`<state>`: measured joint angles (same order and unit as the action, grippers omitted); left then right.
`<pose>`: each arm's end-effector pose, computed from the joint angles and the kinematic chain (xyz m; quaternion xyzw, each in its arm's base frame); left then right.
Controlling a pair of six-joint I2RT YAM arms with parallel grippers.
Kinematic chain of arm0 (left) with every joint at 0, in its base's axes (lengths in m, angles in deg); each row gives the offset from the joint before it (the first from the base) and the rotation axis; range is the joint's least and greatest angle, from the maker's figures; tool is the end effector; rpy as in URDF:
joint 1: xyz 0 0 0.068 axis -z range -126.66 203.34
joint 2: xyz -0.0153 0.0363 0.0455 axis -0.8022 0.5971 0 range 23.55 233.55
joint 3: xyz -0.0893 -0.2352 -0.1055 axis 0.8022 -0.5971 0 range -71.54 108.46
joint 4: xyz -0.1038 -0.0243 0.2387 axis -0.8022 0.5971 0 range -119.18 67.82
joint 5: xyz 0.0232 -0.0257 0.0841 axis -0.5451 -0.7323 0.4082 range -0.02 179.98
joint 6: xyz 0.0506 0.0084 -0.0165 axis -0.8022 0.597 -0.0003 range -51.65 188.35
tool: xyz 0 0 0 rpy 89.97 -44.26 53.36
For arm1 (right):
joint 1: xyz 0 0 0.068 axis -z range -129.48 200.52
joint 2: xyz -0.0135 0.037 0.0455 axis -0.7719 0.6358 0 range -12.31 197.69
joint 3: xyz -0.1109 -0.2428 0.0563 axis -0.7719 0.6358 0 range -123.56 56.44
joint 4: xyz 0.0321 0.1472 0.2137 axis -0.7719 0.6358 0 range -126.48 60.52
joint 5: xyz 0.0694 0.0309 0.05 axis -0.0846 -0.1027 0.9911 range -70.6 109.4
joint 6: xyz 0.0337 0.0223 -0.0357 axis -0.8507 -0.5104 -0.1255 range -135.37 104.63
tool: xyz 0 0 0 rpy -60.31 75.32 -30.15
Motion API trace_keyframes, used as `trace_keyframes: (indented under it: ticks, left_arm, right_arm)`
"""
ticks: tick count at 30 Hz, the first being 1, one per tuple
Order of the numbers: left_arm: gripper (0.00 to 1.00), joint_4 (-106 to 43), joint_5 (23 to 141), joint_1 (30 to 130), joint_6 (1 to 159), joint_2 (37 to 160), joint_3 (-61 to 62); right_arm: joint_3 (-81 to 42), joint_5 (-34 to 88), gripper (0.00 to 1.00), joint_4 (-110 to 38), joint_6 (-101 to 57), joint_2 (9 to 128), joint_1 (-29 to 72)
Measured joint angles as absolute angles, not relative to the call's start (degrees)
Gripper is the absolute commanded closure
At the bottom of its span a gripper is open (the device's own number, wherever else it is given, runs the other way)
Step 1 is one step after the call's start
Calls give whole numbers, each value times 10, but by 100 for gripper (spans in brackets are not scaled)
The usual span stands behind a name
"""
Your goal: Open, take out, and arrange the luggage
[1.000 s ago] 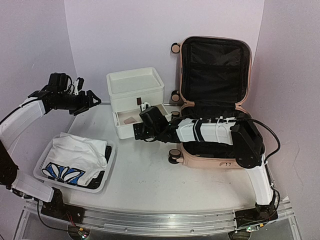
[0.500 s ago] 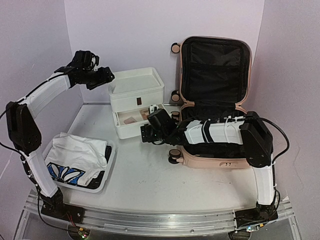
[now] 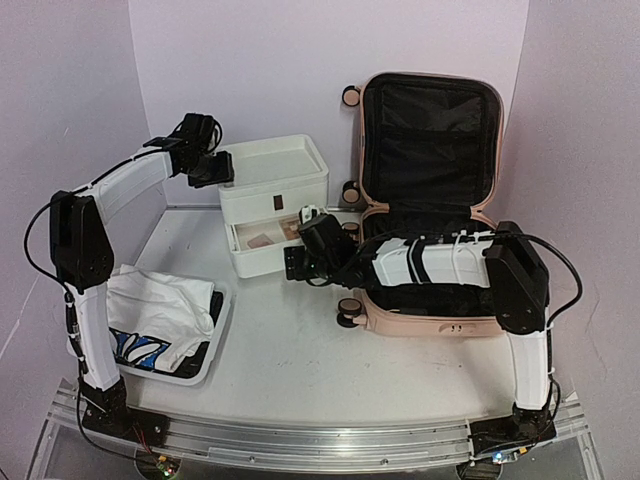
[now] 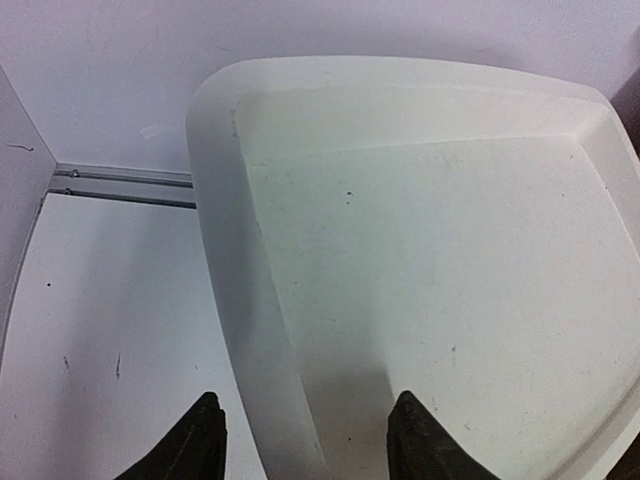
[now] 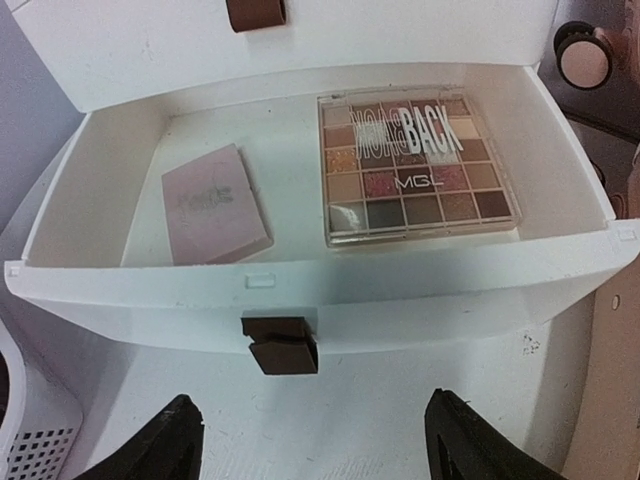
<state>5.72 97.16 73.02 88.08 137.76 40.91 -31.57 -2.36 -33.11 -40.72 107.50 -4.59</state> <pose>0.4371 -0.1517 0.3415 -0.0285 0.8918 -0.0983 0.4406 0.2845 0.3851 0.2028 -0.1399 0.8648 0.1642 0.4534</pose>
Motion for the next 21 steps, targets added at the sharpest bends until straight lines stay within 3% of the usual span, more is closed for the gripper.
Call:
trace_keyframes:
  ticks: [21]
  left_arm:
    - [79,62,963,718,894,1378,410]
  right_arm:
    - [-480,-17,20,-354,-351,1222,-41]
